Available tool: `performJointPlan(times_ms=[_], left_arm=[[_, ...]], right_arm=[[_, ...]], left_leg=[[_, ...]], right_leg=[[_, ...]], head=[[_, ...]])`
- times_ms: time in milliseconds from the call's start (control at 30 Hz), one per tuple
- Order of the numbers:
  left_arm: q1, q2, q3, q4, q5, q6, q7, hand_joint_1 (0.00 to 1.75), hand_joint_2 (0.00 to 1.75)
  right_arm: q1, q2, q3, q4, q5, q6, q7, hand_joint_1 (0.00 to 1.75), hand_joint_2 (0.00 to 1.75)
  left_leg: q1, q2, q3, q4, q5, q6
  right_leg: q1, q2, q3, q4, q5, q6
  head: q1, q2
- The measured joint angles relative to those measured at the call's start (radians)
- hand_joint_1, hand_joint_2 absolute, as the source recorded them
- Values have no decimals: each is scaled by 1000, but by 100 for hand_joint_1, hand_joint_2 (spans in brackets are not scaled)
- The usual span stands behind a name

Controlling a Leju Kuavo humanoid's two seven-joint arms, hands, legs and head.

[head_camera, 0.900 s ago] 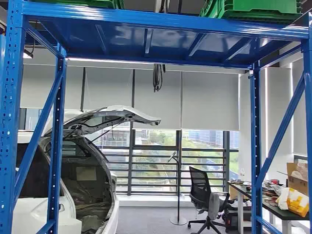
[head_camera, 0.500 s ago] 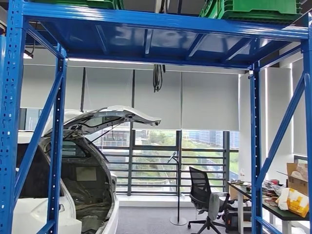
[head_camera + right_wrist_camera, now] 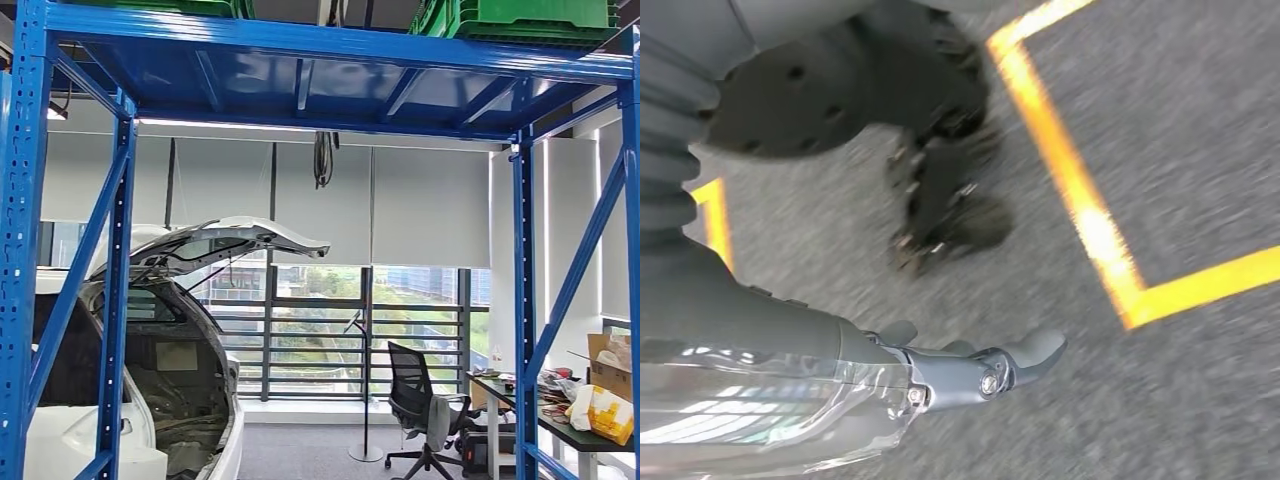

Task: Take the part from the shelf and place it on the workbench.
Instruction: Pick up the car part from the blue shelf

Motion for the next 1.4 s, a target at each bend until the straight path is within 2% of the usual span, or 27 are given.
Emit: performJointPlan(times_ms=[67, 167, 233, 267, 367, 400, 433, 533, 567, 700, 833, 967, 1100, 1233, 1367, 1400], left_arm=[[-1, 0, 12, 3, -2, -1, -1, 0, 0], [-2, 0, 37, 8, 0, 0, -1, 0, 0], [-2, 0, 57, 9, 0, 5, 6, 0, 0], [-2, 0, 69, 9, -2, 9, 10, 0, 0], [0, 0, 103, 9, -13, 18, 20, 0, 0], [0, 0, 111, 9, -17, 19, 21, 0, 0], [1, 0, 119, 9, -20, 20, 21, 0, 0], [5, 0, 145, 9, -34, 22, 28, 0, 0], [7, 0, 155, 9, -40, 23, 32, 0, 0], [5, -2, 196, 9, -67, 20, 37, 0, 0], [5, -8, 226, 9, -86, 19, 37, 0, 0], [6, -12, 249, 9, -98, 16, 37, 0, 0], [5, -15, 264, 9, -120, 12, 37, 0, 0], [5, -19, 278, 9, -153, 11, 39, 0, 0], [5, -28, 279, 9, -213, 18, 58, 0, 0], [3, -31, 279, 9, -224, 19, 62, 0, 0]], right_arm=[[-3, -1, -22, -1, -10, 39, -67, 0, 0], [-18, -12, -50, -34, 2, 133, -274, 0, 0], [-32, -18, -66, -134, 36, 174, -355, 0, 0], [-34, -13, -75, -234, 57, 184, -336, 0, 0], [-40, 23, -102, -615, 91, 197, -159, 0, 0], [-45, 34, -109, -714, 97, 198, -130, 0, 0], [-48, 43, -113, -794, 110, 198, -134, 0, 0], [-35, 68, -106, -1026, 192, 196, -234, 0, 0], [-32, 73, -94, -1113, 216, 196, -244, 0, 0], [-53, 72, 1, -1397, 256, 181, -167, 0, 0], [-54, 59, 116, -1523, 267, 136, -138, 0, 0], [-49, 39, 173, -1580, 274, 115, -146, 0, 0], [-49, 17, 251, -1613, 362, 97, -140, 0, 0], [-65, -25, 354, -1630, 425, 39, -108, 0, 0], [-55, -90, 388, -1659, 444, -19, -98, 0, 175], [-48, -105, 386, -1664, 442, -23, -101, 0, 175]], left_leg=[[0, 0, 0, 0, 0, 0], [-1, 0, -1, 0, 0, 0], [-1, 0, -2, 0, 1, 0], [-1, 0, -2, 0, 1, 0], [-2, 0, -1, 1, 2, 0], [-2, -1, 0, 1, 2, 0], [-1, -3, 0, 1, 2, 0], [-2, -7, -2, 1, 2, 0], [-2, -7, -4, 1, 2, 0], [-1, -6, -4, 1, 2, 0], [-1, -6, -4, 1, 2, 0], [-1, -6, -4, 1, 2, 0], [-1, -6, -5, 1, 2, 0], [-1, -7, -4, 1, 2, 0], [-1, -7, -4, 1, 2, 0], [-1, -7, -4, 1, 2, 0]], right_leg=[[0, 0, 0, 0, 0, 0], [0, 1, -1, 0, 0, 0], [0, 1, -1, 1, 1, 0], [0, 1, -1, 1, 1, 1], [-1, 1, -2, 2, 1, 1], [-1, 0, -2, 2, 1, 1], [-1, -2, -1, 2, 1, 1], [-1, -6, -1, 3, 0, 1], [-1, -5, -2, 3, 0, 1], [-1, -3, -5, 4, 0, 1], [-1, -5, -4, 4, 0, 0], [-1, -5, -4, 4, 0, 1], [-1, -5, -4, 4, 0, 1], [-1, -5, -4, 4, 0, 1], [-1, -6, -4, 4, 0, 1], [-1, -6, -4, 4, 0, 1]], head=[[0, 0], [0, 0], [0, 0], [0, 0], [0, 0], [0, 0], [0, 0], [0, 0], [0, 0], [0, 0], [0, 0], [0, 0], [0, 0], [0, 0], [0, 0], [0, 0]])
